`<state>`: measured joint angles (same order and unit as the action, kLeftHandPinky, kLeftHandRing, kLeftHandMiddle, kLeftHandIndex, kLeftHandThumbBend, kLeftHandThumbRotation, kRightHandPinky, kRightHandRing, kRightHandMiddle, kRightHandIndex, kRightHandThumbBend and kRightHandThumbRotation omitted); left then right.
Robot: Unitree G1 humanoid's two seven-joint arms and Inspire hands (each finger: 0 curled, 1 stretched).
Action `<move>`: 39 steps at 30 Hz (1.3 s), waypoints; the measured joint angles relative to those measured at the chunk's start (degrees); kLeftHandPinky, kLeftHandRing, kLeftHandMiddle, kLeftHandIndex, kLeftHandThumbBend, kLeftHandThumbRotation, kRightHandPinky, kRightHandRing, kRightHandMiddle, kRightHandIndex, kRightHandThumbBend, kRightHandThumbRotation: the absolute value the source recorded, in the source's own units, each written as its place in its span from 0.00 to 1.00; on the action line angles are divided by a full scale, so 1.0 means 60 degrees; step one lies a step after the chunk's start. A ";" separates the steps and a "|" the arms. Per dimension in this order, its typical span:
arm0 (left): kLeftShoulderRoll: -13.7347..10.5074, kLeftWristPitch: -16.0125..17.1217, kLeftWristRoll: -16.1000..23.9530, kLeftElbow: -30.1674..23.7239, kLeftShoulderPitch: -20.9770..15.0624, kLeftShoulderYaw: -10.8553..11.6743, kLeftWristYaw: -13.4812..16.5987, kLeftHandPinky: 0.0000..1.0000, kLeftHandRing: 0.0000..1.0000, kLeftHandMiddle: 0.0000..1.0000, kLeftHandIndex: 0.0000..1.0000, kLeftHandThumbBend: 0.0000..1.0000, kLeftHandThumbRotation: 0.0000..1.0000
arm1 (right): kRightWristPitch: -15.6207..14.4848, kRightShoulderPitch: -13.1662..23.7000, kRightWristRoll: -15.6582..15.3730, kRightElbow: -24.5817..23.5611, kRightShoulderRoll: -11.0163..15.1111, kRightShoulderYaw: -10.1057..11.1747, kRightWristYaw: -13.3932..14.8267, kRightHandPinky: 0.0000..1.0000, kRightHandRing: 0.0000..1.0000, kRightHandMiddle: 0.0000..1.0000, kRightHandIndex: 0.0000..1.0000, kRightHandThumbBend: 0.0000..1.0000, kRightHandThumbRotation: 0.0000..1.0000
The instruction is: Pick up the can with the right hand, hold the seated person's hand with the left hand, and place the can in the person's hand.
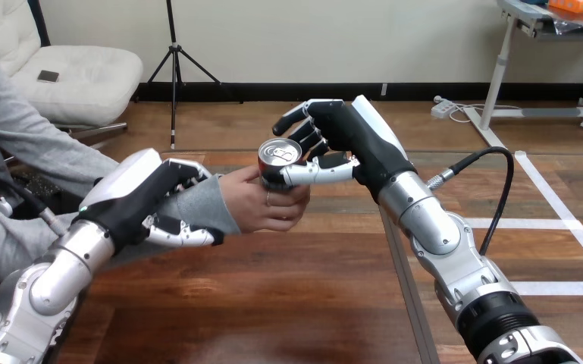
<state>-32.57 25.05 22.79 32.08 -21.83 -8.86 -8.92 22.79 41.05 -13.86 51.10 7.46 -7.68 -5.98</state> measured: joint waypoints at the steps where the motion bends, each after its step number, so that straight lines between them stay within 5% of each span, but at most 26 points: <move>1: 0.0001 0.0002 0.0007 -0.0034 0.0000 0.0000 0.0027 0.54 0.66 0.70 0.72 0.66 0.50 | 0.0000 0.0000 0.0014 -0.0026 -0.0003 -0.0001 -0.0027 0.49 0.58 0.61 0.65 0.95 0.60; 25: 0.0300 0.0766 -0.0335 -0.0312 0.0095 0.0254 0.1084 0.58 0.75 0.78 0.77 0.72 0.50 | 0.0388 -0.0079 0.0261 -0.0442 0.0190 0.0021 -0.0240 0.57 0.66 0.68 0.71 0.97 0.83; 39: 0.0404 0.1102 -0.0748 -0.0254 0.0718 0.0360 0.1243 0.63 0.79 0.83 0.82 0.75 0.47 | 0.0652 -0.0748 0.0474 -0.0748 0.0588 0.0210 -0.0331 0.60 0.69 0.71 0.74 0.99 0.91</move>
<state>-30.14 31.67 18.30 30.56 -17.52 -6.71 -1.47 26.70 36.56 -11.01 46.61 10.99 -6.42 -7.97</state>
